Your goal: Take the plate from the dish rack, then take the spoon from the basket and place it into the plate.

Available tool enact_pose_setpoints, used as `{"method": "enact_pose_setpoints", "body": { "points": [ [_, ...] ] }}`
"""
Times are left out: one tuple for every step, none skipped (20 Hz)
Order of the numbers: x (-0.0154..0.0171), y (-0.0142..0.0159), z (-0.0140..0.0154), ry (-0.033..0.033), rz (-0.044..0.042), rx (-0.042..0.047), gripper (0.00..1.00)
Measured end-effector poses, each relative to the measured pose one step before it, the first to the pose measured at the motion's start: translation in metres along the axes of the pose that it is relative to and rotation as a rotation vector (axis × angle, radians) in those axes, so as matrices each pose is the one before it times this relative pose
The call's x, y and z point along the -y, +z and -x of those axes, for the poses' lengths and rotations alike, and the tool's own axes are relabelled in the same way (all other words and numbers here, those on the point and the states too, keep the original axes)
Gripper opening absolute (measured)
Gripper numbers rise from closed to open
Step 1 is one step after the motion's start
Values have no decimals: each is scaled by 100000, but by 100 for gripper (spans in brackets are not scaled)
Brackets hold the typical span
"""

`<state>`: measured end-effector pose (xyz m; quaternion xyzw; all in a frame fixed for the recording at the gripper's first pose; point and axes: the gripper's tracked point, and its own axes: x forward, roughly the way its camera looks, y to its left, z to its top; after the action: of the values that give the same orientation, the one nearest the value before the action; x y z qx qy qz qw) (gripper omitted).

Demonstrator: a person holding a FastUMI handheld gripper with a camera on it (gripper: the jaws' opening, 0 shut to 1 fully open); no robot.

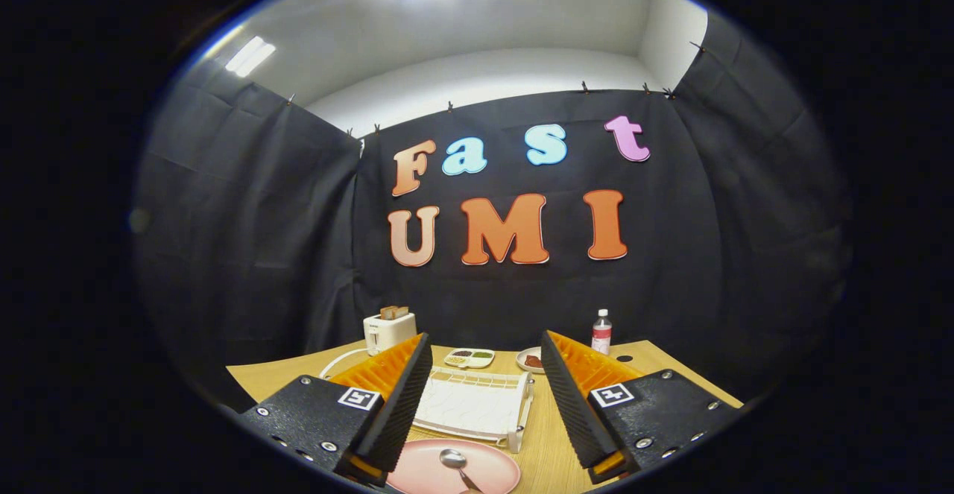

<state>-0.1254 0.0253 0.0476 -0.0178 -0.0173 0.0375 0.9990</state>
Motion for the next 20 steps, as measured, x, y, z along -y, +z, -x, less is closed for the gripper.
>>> {"method": "enact_pose_setpoints", "body": {
  "points": [
    [207,23,-28,-855,-257,240,87],
    [121,134,-54,-927,-750,170,87],
    [81,106,51,-370,-1200,32,87],
    [23,153,-7,-286,-1310,85,87],
    [348,56,-57,-1282,42,-216,87],
    [913,-57,56,-2631,1071,-232,87],
    [558,202,-35,-1614,1567,623,87],
    [67,269,-53,-974,1607,791,87],
    [155,146,-61,-834,1103,440,87],
    [-221,169,-51,-148,695,591,87],
    [-275,237,37,408,266,609,87],
    [-307,298,73,717,-41,769,87],
    [-305,237,43,650,-218,604,87],
    [-256,45,-15,719,-239,428,87],
    [-298,96,-18,639,-169,321,87],
    [-188,174,-38,514,-111,471,87],
    [-139,128,-58,255,-92,454,87],
    [-39,85,44,105,55,301,87],
    [76,53,17,-333,289,146,87],
    [150,-3,112,-361,1073,132,87]
  ]
}}
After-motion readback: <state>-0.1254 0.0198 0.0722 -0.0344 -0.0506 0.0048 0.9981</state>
